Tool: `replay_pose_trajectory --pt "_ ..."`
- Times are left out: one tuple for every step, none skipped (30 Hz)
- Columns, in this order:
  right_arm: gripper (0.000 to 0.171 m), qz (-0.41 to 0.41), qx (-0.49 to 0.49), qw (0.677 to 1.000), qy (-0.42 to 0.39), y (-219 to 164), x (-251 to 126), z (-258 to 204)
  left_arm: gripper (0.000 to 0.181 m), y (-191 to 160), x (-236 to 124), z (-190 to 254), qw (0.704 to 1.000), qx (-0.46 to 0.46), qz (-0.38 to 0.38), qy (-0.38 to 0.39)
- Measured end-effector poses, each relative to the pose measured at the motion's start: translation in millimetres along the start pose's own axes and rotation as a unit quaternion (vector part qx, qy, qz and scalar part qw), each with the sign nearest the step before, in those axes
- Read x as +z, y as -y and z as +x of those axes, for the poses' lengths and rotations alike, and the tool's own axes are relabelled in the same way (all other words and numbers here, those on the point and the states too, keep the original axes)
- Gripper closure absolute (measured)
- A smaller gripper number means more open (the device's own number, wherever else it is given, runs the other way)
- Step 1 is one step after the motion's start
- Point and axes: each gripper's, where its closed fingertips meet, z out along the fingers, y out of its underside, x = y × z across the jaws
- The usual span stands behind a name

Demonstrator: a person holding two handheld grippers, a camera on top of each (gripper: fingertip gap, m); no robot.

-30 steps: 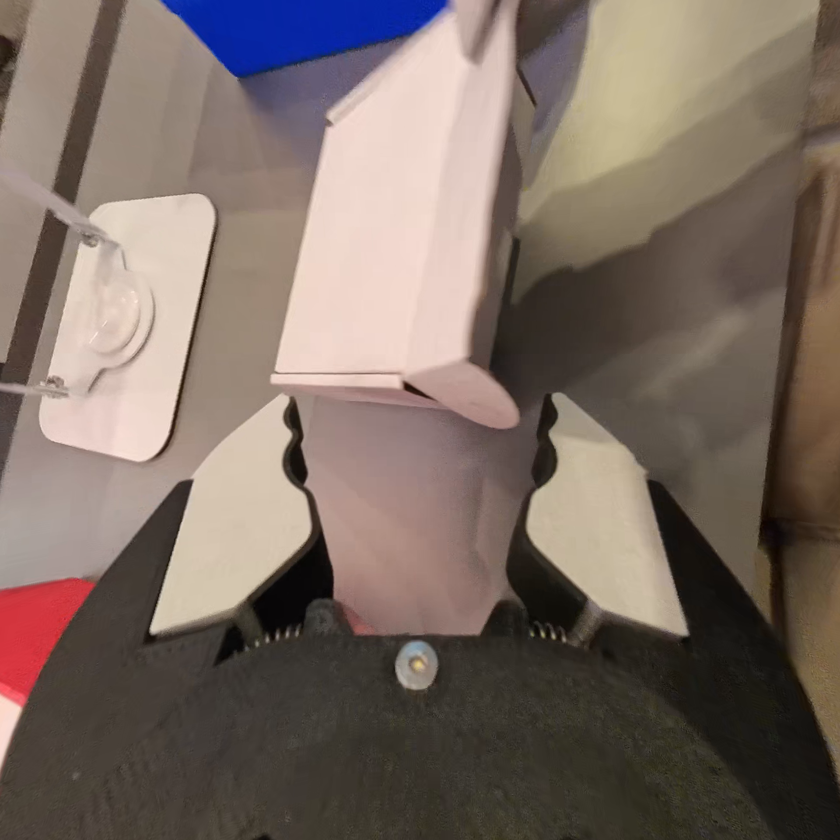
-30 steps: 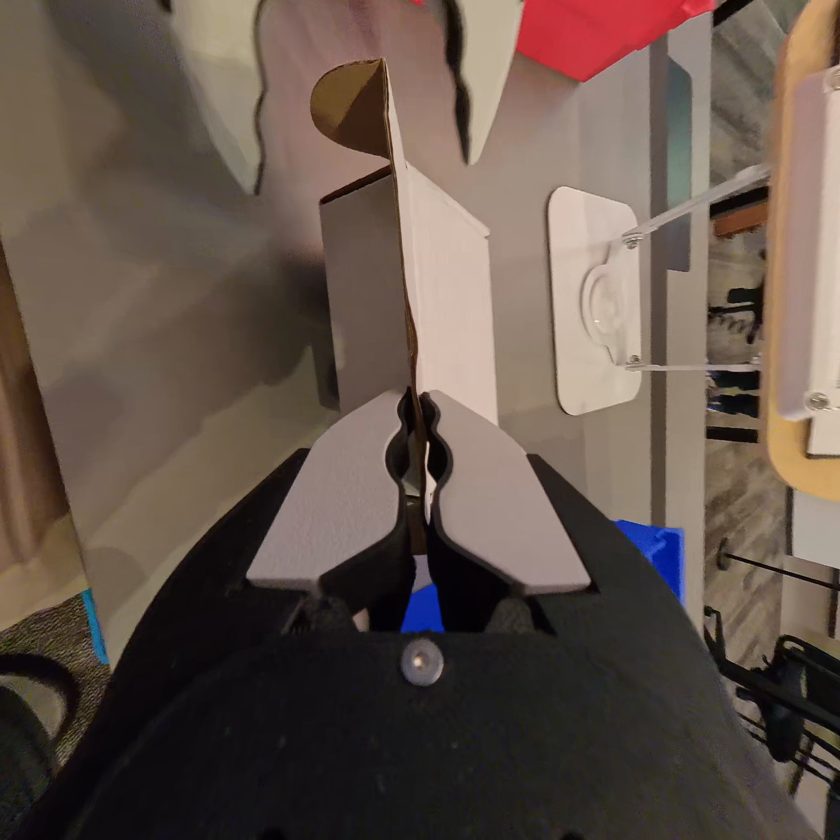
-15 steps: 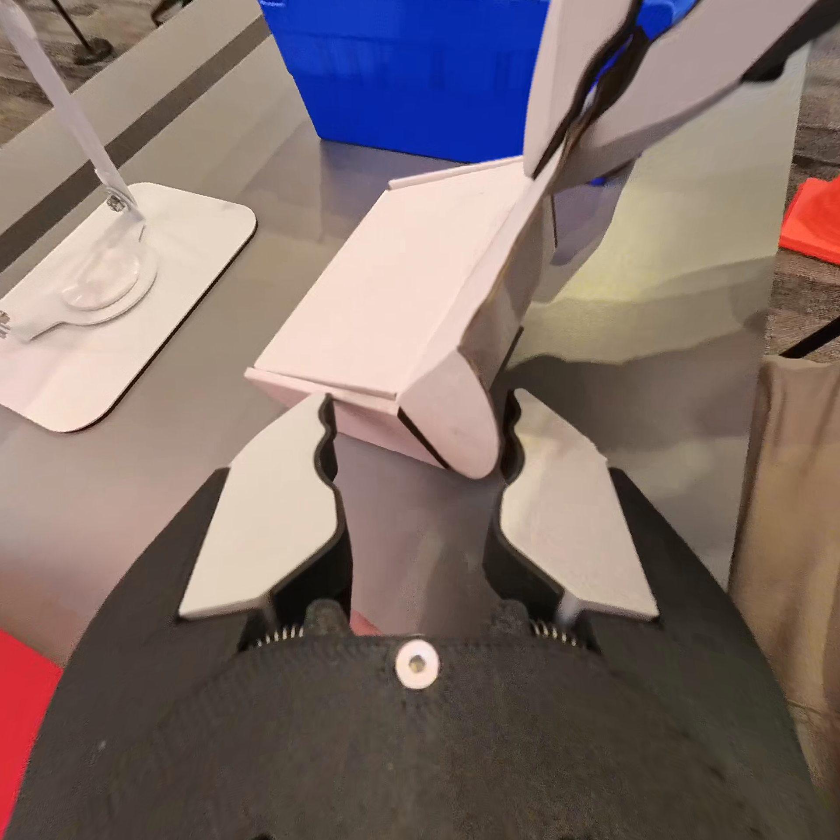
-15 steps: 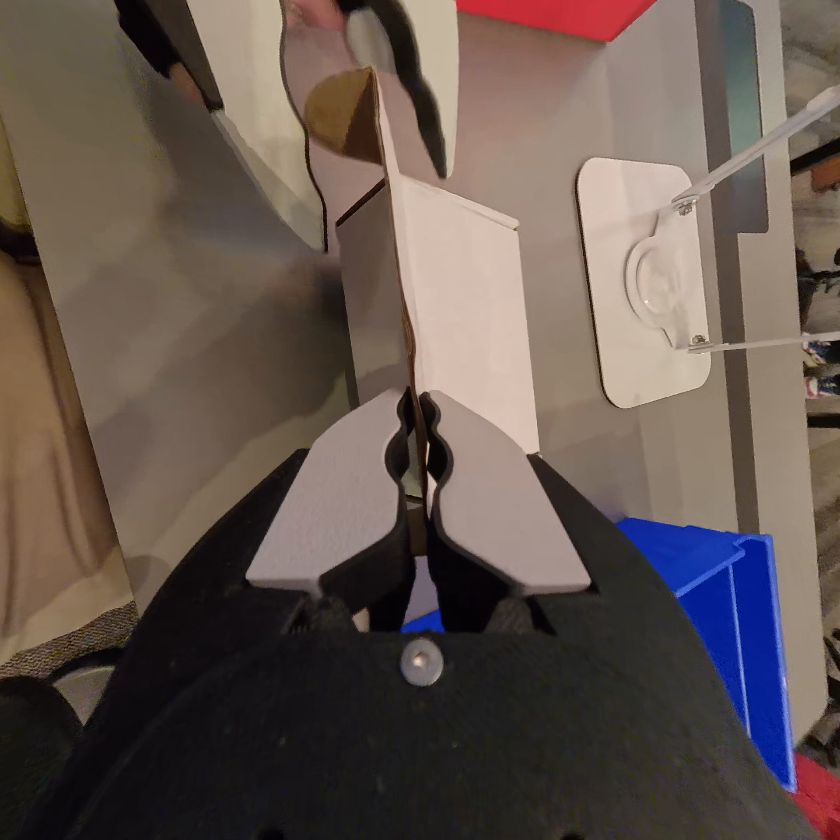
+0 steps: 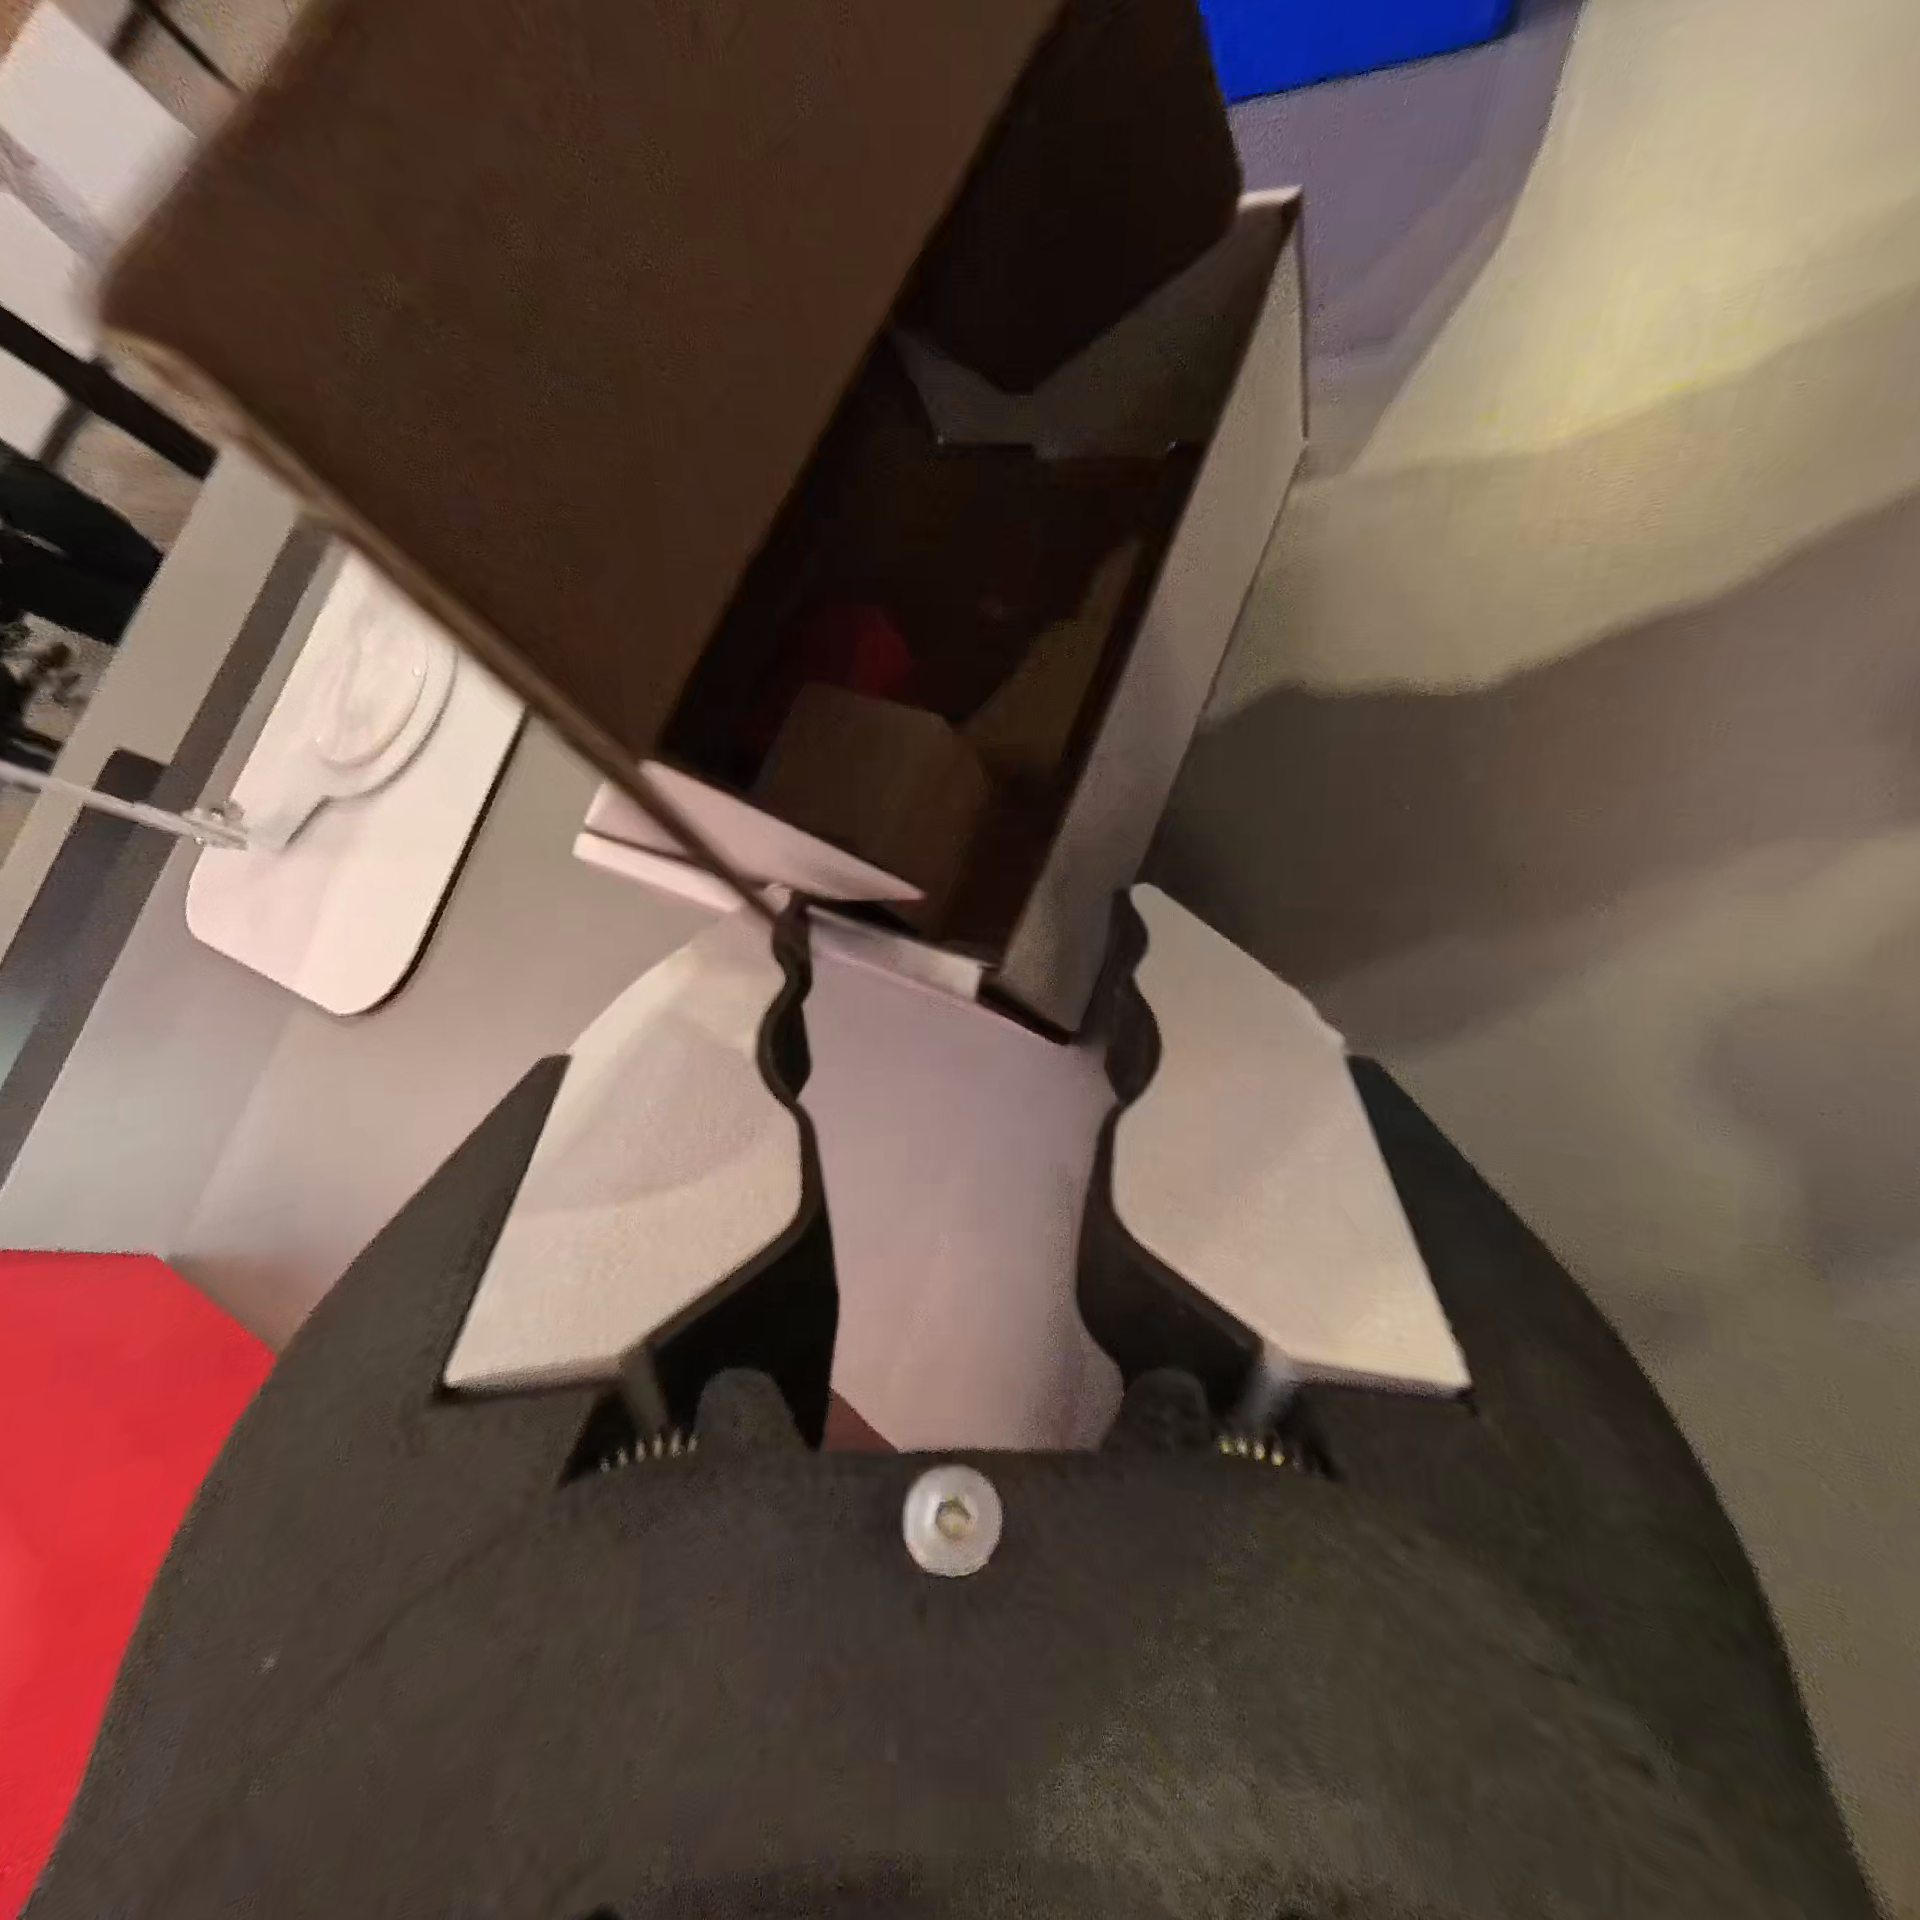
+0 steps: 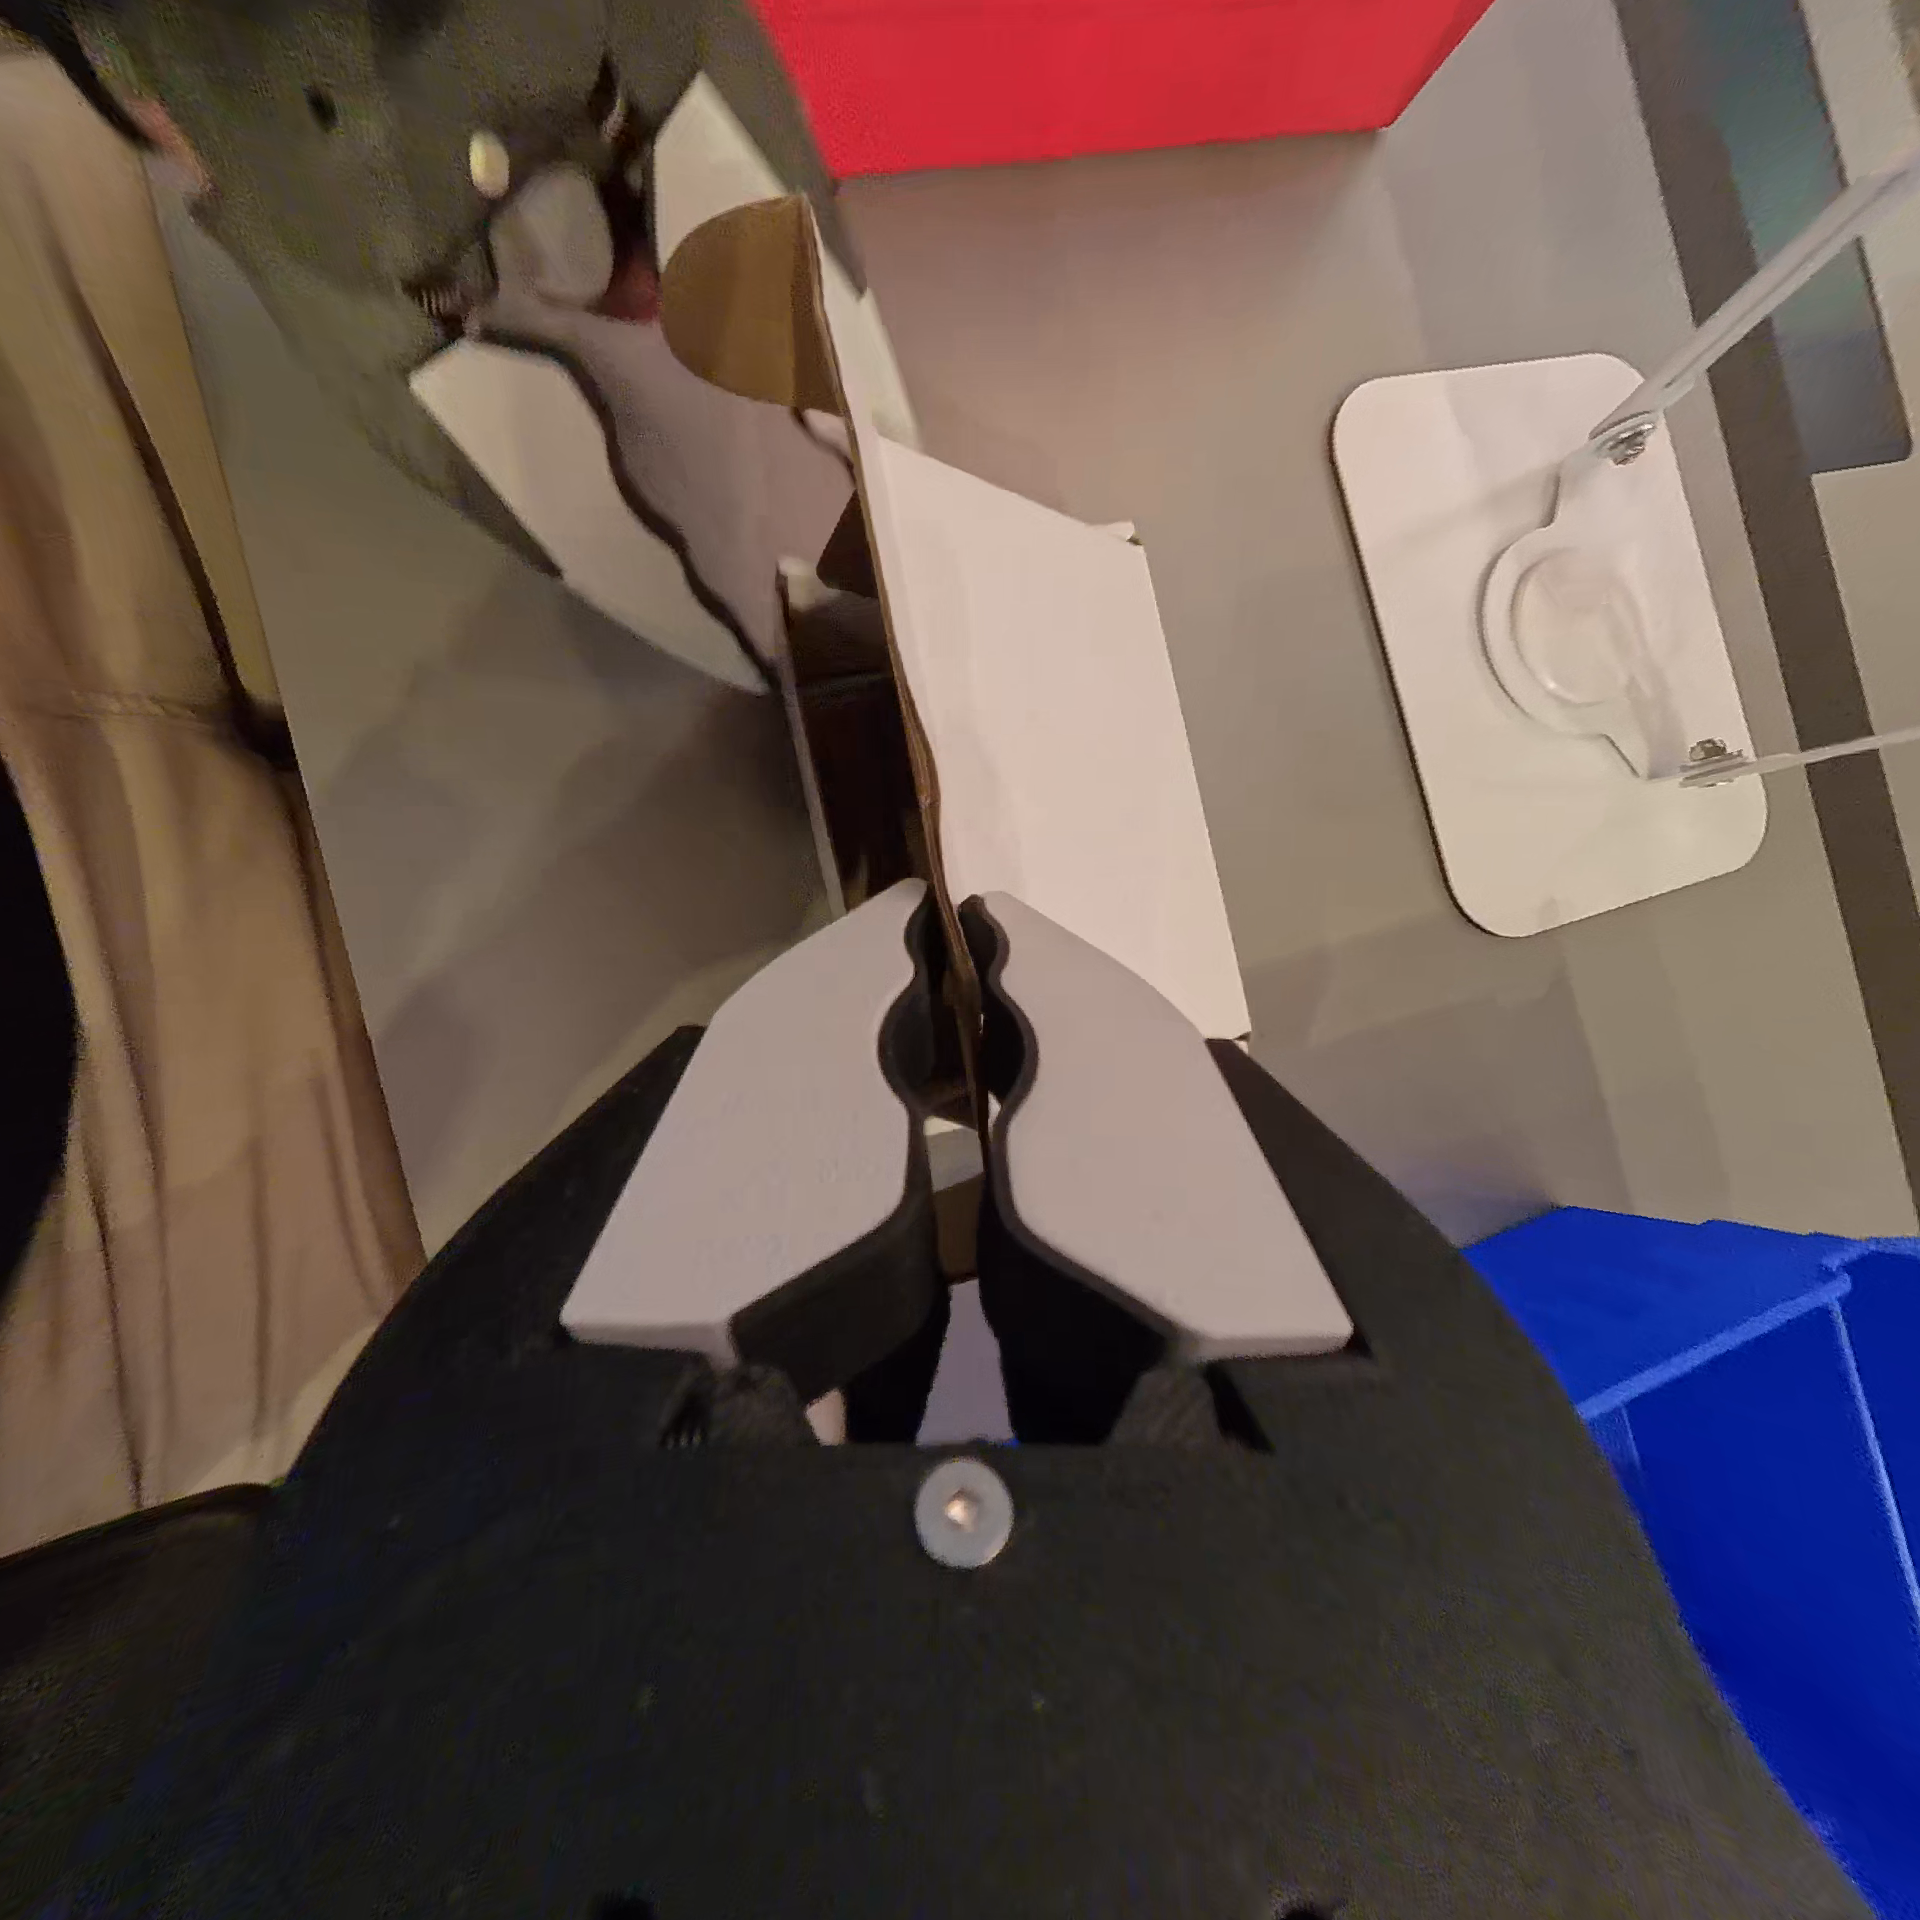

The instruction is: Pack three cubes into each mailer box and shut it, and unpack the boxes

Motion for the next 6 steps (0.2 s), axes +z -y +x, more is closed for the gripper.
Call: replay_pose_trajectory --pt "0.169 -0.003 -0.001 1.000 0.001 0.7 -1.1 1.8 0.125 0.8 0.8 1.7 1.000 0.008 0.004 0.005" --pt "0.169 -0.008 -0.006 1.000 0.001 1.9 -1.5 3.2 0.126 0.1 1.5 0.4 1.000 0.022 -0.005 0.015" --pt "0.169 -0.010 -0.007 1.000 0.001 3.8 -1.8 4.9 0.128 -0.3 1.9 -0.8 0.999 0.037 -0.015 0.021" --pt "0.169 -0.013 -0.004 1.000 0.002 5.8 -2.2 6.8 0.129 0.0 2.1 -1.3 0.999 0.040 -0.019 0.021" --pt "0.169 -0.015 -0.002 1.000 0.003 7.7 -3.0 9.5 0.131 0.1 2.1 -2.2 0.999 0.034 -0.018 0.020" --pt "0.168 -0.016 0.000 1.000 0.000 10.1 -4.6 13.6 0.132 -0.2 1.8 -3.2 0.999 0.032 -0.016 0.020"
